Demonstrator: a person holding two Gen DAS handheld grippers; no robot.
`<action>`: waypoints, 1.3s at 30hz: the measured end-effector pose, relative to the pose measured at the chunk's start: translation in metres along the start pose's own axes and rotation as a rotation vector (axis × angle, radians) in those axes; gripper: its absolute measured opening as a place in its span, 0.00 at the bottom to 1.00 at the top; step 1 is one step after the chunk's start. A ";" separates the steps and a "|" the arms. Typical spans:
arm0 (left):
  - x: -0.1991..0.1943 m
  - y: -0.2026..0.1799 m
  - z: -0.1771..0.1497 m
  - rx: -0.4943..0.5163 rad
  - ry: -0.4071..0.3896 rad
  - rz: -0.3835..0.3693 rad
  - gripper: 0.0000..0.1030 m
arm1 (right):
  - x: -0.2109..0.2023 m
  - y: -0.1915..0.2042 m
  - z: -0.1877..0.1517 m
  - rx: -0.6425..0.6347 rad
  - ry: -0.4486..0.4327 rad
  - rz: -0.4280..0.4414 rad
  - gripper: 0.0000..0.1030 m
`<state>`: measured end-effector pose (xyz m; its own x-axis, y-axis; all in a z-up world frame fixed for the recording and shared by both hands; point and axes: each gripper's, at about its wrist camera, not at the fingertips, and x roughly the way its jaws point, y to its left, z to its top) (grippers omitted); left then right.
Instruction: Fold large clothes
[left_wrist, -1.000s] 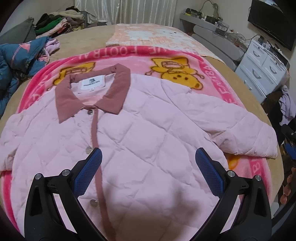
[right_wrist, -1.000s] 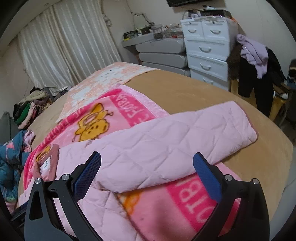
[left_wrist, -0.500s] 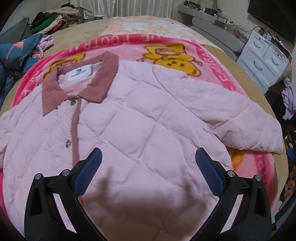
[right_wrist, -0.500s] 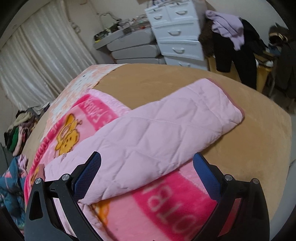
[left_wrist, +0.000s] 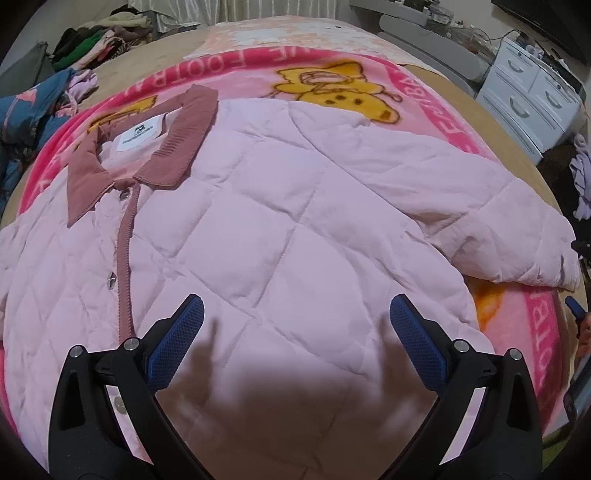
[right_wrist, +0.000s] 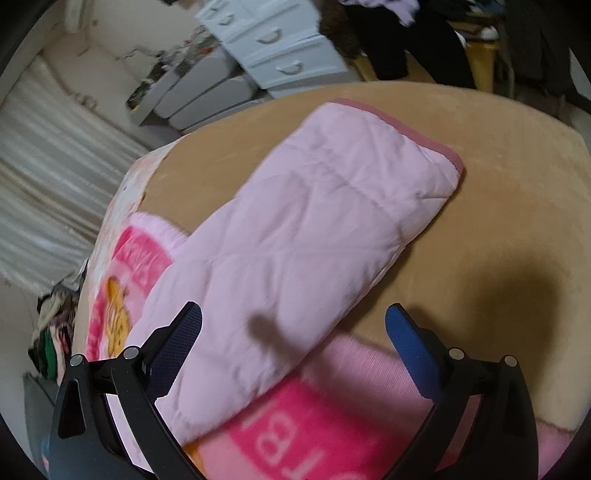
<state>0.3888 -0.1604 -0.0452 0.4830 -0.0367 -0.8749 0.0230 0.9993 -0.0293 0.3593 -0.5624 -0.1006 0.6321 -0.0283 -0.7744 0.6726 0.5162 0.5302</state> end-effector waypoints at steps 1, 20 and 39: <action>0.000 0.002 0.001 -0.001 -0.001 0.005 0.92 | 0.006 -0.003 0.003 0.020 0.011 0.009 0.96; -0.002 0.040 0.017 -0.050 -0.002 0.037 0.92 | 0.018 -0.002 0.028 0.076 -0.106 0.272 0.20; -0.071 0.092 0.019 -0.080 -0.118 0.007 0.92 | -0.082 0.156 -0.030 -0.376 -0.196 0.500 0.16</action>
<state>0.3730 -0.0656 0.0232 0.5827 -0.0252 -0.8123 -0.0482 0.9967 -0.0656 0.4012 -0.4540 0.0351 0.9161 0.1551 -0.3698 0.1221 0.7705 0.6256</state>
